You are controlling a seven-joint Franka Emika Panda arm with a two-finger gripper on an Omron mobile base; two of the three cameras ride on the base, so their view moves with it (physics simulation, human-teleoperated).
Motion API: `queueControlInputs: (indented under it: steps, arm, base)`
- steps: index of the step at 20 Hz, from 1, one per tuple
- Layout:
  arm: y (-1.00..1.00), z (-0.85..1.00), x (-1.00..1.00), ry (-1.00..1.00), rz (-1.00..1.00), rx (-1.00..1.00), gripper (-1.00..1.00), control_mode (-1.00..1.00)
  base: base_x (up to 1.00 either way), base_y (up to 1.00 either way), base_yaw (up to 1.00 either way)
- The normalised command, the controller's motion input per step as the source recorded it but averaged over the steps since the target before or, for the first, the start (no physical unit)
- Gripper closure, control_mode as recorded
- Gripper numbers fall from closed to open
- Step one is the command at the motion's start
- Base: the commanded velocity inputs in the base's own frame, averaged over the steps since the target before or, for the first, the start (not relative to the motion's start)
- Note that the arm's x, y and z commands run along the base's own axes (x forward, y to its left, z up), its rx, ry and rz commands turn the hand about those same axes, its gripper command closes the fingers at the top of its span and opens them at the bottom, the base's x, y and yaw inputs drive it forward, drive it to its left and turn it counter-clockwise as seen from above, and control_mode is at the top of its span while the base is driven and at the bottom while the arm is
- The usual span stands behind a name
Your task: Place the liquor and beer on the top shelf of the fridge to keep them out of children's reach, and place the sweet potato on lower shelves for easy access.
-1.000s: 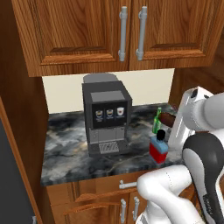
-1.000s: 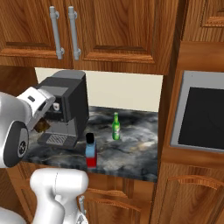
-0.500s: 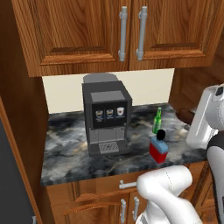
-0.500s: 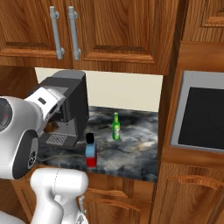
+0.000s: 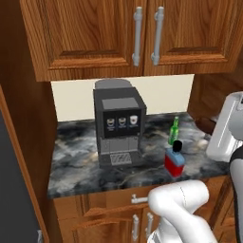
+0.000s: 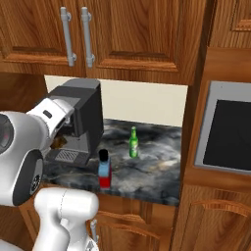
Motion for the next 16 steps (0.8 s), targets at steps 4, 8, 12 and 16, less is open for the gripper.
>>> queueControlInputs:
  steps: [4, 8, 12, 16]
  arm:
    - [0.0, 0.0, 0.0, 0.0, 0.0, 0.0, 1.0, 1.0]
    - [0.0, 0.0, 0.0, 0.0, 0.0, 0.0, 1.0, 1.0]
    - [0.0, 0.0, 0.0, 0.0, 0.0, 0.0, 1.0, 1.0]
    - [0.0, 0.0, 0.0, 0.0, 0.0, 0.0, 1.0, 1.0]
  base:
    - [-0.57, 0.17, 0.36]
    - [-0.71, 0.13, 0.45]
    - [-0.55, 0.48, 0.51]
    - [-0.04, 0.89, 0.63]
